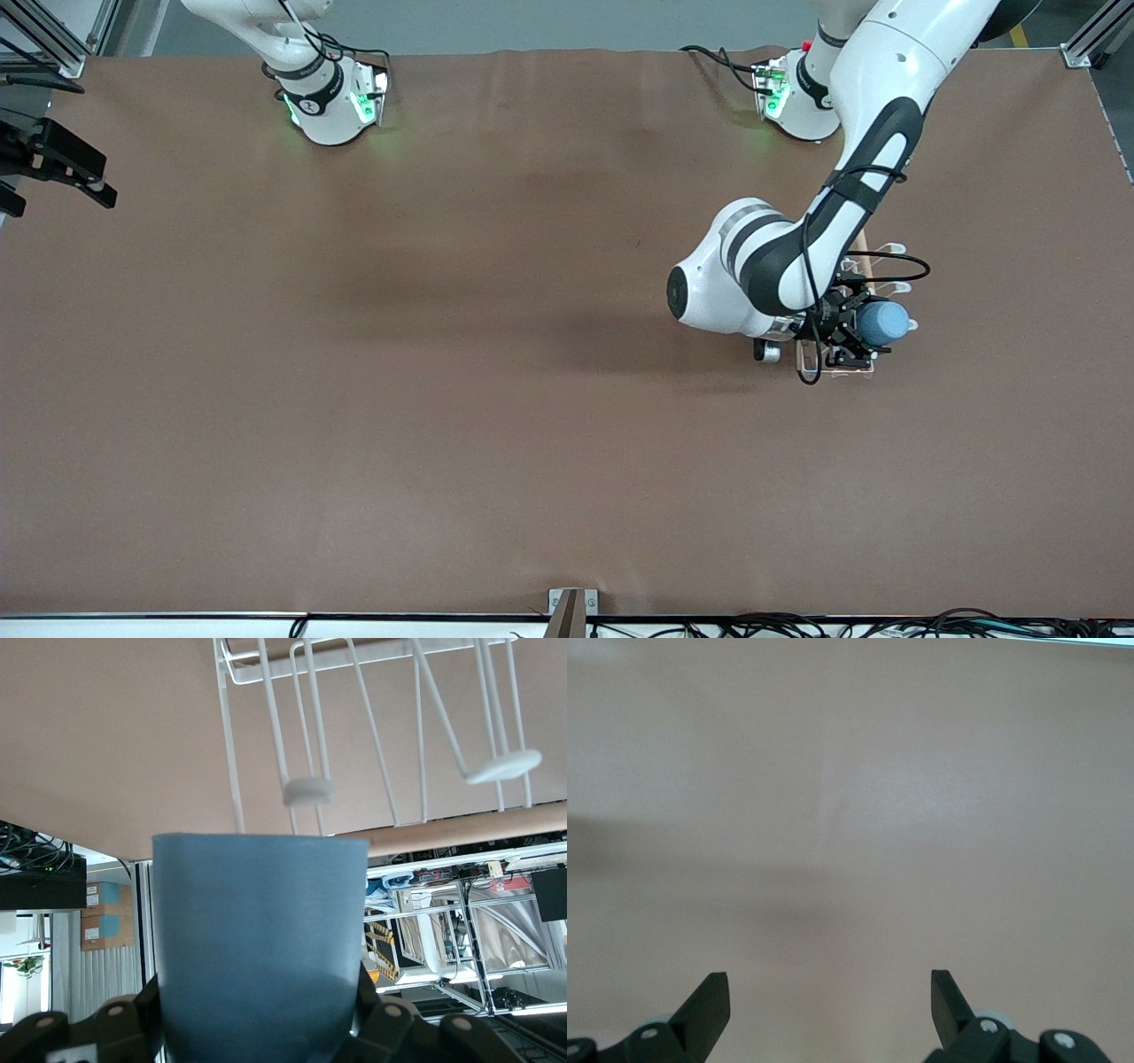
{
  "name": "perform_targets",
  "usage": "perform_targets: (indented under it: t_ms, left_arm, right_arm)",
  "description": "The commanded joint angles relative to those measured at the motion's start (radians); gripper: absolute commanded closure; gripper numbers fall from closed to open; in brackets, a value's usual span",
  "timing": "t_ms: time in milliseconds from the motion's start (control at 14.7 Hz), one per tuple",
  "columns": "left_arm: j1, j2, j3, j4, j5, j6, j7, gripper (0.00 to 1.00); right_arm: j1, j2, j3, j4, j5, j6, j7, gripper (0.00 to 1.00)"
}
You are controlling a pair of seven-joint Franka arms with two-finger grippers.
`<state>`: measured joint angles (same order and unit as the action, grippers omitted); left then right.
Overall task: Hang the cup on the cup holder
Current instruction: 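Lower the cup onto a rack hook with the left gripper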
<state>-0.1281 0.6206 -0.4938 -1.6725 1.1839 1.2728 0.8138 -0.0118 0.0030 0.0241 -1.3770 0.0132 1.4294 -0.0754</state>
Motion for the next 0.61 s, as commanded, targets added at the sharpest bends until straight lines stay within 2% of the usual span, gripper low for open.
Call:
perform_targets:
  t_ms: [0,205,273,341,409,545]
  left_arm:
    - [0.001,0.019,-0.006,-0.006,0.028,-0.015,-0.036,0.58]
    - [-0.001,0.04,-0.006,-0.015,0.028,-0.015,-0.071,0.56]
    - [-0.001,0.051,-0.006,-0.013,0.028,-0.015,-0.08,0.44]
    - [-0.002,0.056,-0.006,-0.013,0.028,-0.015,-0.096,0.26]
    - [-0.004,0.056,-0.006,-0.013,0.028,-0.015,-0.108,0.0]
    - [-0.024,0.053,-0.006,-0.01,0.029,-0.016,-0.113,0.0]
  right_arm:
    - [0.024,-0.034,-0.029,-0.065,-0.019,0.039,0.014,0.0]
    - [0.018,-0.031,-0.029,-0.054,-0.022,0.037,0.013,0.0]
    - [0.015,-0.029,-0.029,-0.053,-0.022,0.037,0.013,0.0]
    - [0.01,-0.025,-0.03,-0.051,-0.024,0.039,0.013,0.0]
    - [0.01,-0.012,-0.03,-0.05,-0.024,0.046,0.013,0.0]
    - [0.018,-0.005,-0.029,-0.031,-0.039,0.077,0.011,0.0]
